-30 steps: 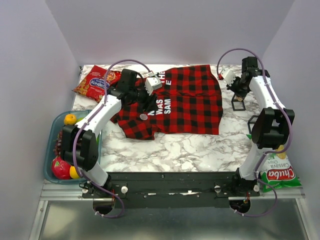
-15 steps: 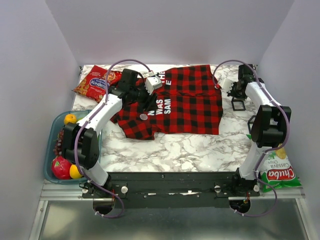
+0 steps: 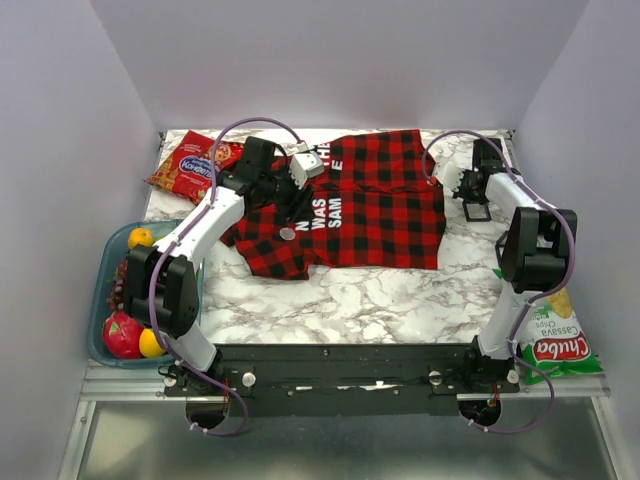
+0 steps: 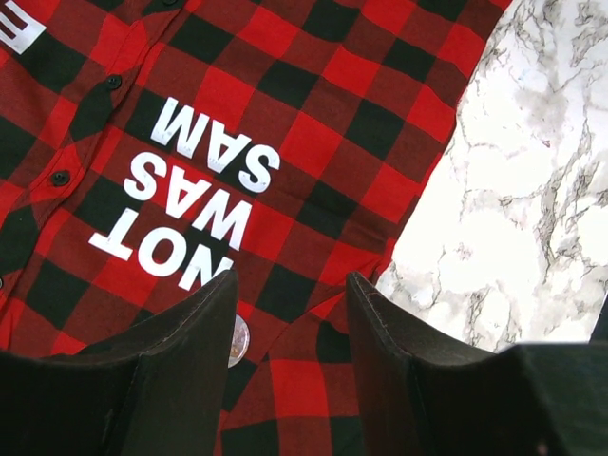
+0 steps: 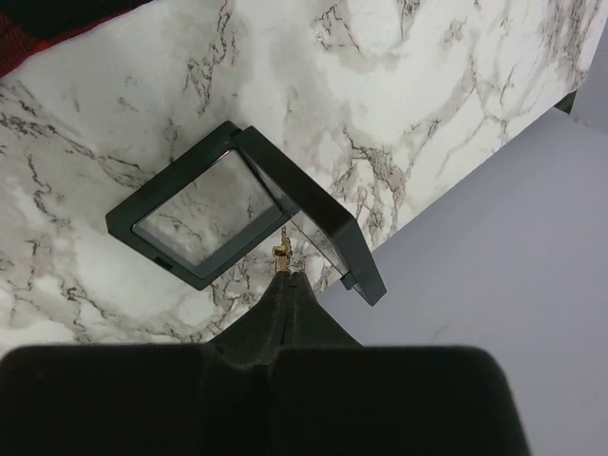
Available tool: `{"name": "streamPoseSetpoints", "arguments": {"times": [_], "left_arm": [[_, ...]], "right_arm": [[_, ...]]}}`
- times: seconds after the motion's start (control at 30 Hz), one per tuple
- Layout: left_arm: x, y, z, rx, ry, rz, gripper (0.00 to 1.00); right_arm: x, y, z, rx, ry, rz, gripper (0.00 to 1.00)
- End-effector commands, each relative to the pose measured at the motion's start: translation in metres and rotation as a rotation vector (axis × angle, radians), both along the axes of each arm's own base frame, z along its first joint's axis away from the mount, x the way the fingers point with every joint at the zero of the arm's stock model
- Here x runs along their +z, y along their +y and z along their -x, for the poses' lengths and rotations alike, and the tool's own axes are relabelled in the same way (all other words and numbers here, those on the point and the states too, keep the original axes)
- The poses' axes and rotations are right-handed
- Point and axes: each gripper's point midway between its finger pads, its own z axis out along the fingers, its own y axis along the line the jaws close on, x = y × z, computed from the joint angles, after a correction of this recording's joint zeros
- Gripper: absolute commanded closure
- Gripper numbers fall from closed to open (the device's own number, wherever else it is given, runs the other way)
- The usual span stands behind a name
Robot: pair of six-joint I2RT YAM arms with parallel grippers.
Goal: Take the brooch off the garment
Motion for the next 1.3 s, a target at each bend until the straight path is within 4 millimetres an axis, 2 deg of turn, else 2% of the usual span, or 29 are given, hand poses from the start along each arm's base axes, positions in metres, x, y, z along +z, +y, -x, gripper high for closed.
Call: {"name": "streamPoseSetpoints", "arguments": {"times": [0.0,0.47,0.87,1.27], "left_arm": [[0.005,0.002,-0.009,0.021,-0.014,-0.011,0.43],[0.003,0.003,-0.010,0.025,-0.012,-0.016,0.43],[0.001,0.004,-0.010,0.028,-0.007,-0.022,0.43],[-0.003,0.002,-0.011,0.024,0.002,-0.019,0.43]], "right_arm": [[-0.007,-0.006,-0.009,-0.001,-0.021,0.030,1.00],[-0.021,-0.010,0.000,-0.001,0.010,0.059,1.00],[-0.032,-0.010,-0.002,-0.023,0.008,0.054,1.00],[-0.041,-0.002,0.006,-0.059,0.018,0.041,0.98]]}}
